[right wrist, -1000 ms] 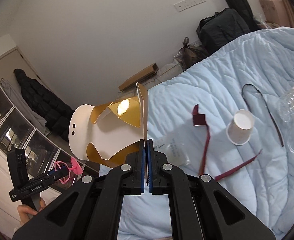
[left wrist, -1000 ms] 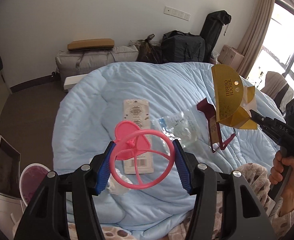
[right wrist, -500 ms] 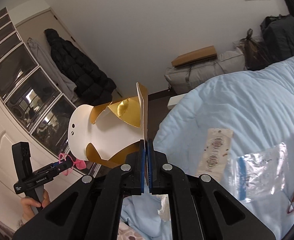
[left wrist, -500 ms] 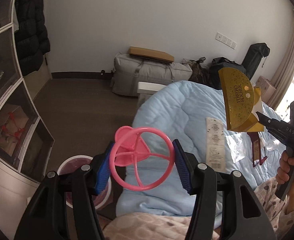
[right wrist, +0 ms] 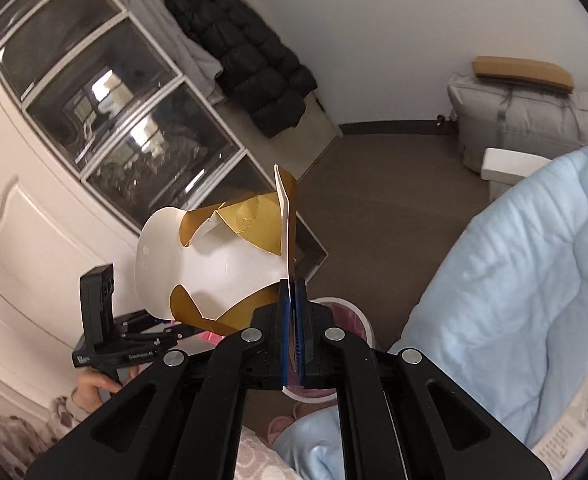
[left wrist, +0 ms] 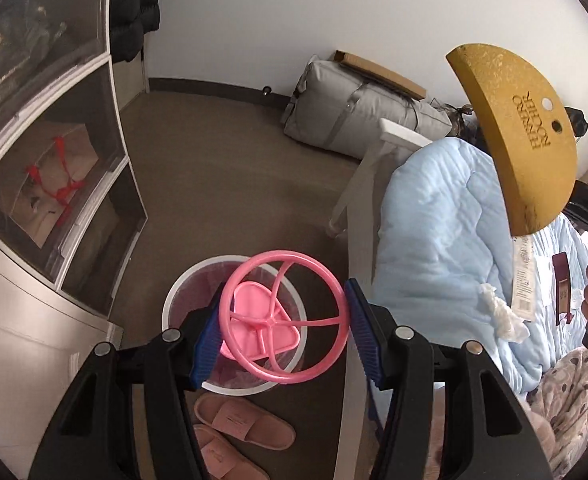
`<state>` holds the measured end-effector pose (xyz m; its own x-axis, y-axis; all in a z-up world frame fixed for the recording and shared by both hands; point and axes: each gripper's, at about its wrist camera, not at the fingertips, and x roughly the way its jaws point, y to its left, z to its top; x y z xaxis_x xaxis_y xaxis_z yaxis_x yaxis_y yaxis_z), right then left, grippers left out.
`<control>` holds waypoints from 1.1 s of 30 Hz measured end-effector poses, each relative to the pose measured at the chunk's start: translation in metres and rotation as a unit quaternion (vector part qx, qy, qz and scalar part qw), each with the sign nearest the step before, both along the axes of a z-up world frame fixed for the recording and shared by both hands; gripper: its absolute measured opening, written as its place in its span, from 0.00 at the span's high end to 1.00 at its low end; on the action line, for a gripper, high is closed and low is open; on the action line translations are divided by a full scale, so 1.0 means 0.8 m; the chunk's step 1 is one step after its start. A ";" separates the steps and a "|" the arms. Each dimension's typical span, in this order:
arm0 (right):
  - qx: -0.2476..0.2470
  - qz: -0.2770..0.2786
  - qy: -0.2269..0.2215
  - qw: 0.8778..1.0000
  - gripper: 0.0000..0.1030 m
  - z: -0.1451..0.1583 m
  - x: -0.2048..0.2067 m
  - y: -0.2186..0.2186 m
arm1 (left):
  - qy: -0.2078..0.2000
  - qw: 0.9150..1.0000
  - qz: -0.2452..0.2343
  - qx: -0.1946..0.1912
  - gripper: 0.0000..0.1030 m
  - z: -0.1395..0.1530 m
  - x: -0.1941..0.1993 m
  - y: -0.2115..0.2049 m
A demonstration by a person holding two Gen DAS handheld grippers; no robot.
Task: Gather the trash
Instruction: 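Carry the paper box and pink stand with both tools over the white trash bin, then open both tools to drop the box and stand into the bin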
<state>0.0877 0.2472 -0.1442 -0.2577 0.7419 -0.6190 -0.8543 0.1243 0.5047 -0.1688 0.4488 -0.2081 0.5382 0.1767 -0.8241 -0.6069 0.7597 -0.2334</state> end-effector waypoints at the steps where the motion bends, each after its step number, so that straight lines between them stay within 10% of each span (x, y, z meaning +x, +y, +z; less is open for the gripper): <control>1: -0.018 0.017 -0.019 1.000 0.98 -0.010 -0.006 0.015 | 0.003 1.000 0.001 -0.007 0.45 -0.012 -0.005 0.009; 11: -0.179 0.169 -0.137 0.959 0.98 -0.133 -0.066 0.140 | 0.048 0.998 -0.022 -0.037 0.45 -0.097 -0.001 0.047; 23: -0.201 0.296 -0.223 0.907 0.95 -0.213 -0.133 0.187 | 0.066 0.996 -0.024 -0.054 0.45 -0.121 0.012 0.066; 26: -0.193 0.320 -0.238 0.896 0.77 -0.229 -0.147 0.197 | 0.071 0.995 -0.031 -0.066 0.42 -0.131 0.022 0.072; 28: -0.180 0.333 -0.250 0.891 0.41 -0.232 -0.154 0.196 | 0.076 0.993 -0.036 -0.085 0.17 -0.141 0.028 0.078; 33: -0.152 0.356 -0.320 0.865 0.25 -0.228 -0.164 0.183 | 0.096 0.988 -0.026 -0.116 0.05 -0.166 0.037 0.085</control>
<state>-0.0437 0.3934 -0.3265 -0.1138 0.3138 -0.9427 -0.8610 -0.5045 -0.0640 -0.1390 0.5171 -0.3412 0.3721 -0.0521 -0.9267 -0.6191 0.7300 -0.2896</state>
